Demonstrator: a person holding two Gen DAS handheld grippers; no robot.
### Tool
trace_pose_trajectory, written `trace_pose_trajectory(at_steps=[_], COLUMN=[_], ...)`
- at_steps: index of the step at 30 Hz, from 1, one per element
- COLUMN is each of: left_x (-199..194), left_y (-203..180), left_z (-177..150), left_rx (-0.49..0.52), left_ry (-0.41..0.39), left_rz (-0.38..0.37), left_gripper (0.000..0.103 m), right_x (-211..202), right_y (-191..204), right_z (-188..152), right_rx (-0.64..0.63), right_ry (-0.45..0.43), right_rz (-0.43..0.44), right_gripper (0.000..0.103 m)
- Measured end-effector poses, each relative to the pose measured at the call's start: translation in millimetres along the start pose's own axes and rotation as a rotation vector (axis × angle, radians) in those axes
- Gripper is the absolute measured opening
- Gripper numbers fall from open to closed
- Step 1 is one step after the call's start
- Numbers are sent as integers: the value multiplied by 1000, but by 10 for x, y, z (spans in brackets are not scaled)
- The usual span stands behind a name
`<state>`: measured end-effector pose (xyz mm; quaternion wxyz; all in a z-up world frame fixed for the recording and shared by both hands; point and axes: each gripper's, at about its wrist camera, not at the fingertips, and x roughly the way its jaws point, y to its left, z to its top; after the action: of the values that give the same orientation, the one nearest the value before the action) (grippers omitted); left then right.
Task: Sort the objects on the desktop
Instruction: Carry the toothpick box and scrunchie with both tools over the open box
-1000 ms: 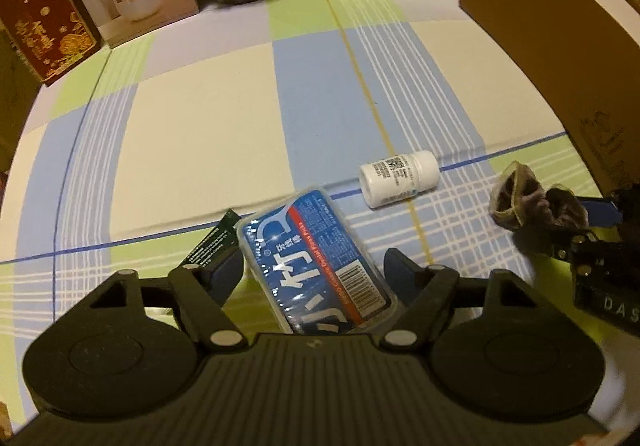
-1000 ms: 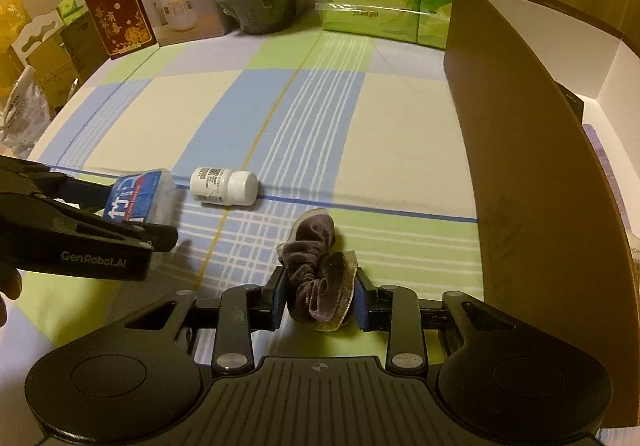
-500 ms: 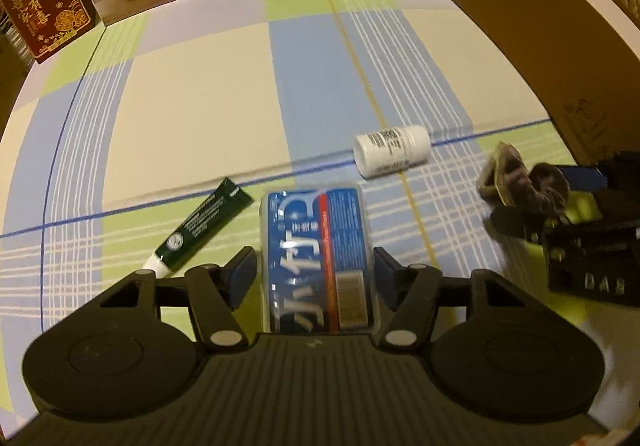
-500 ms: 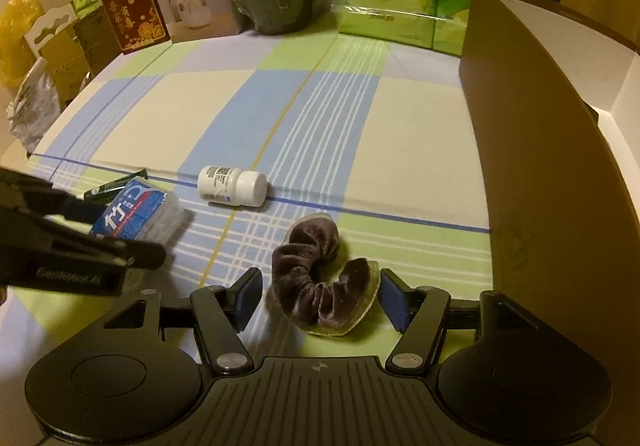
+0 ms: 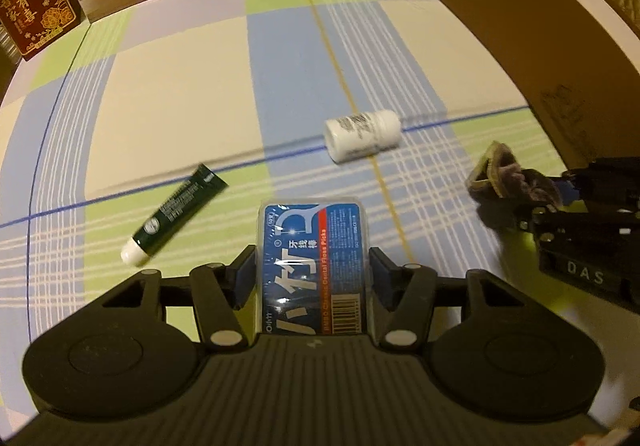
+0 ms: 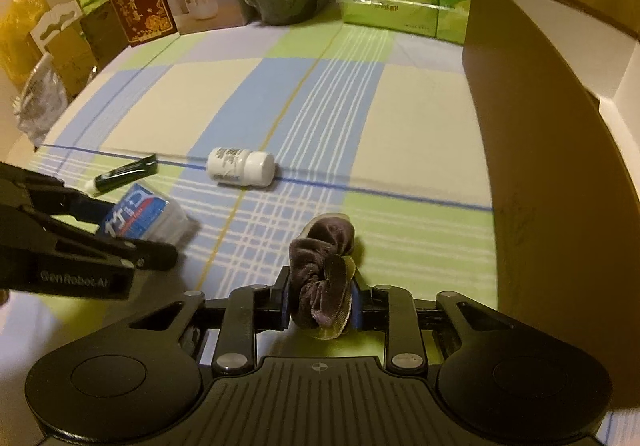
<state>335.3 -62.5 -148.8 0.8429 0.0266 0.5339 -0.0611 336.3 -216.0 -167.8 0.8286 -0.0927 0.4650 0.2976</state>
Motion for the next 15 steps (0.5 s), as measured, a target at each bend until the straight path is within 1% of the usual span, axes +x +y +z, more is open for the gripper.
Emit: trace_pose_trajectory(at_steps=[4, 8, 15], left_x=[-154, -369, -762], left_y=[-63, -141, -358], left_z=[-67, -85, -42], left_rx=[12, 26, 59], left_ry=[-15, -53, -118], left_rz=[-5, -8, -42], left_gripper=[54, 54, 54], right_x=[-139, -359, -906], right_y=[23, 24, -44], right_z=[-49, -68, -92], right_rx=[15, 29, 40], right_ry=[-3, -24, -120], right_rz=[31, 60, 95], right_gripper=[24, 24, 24])
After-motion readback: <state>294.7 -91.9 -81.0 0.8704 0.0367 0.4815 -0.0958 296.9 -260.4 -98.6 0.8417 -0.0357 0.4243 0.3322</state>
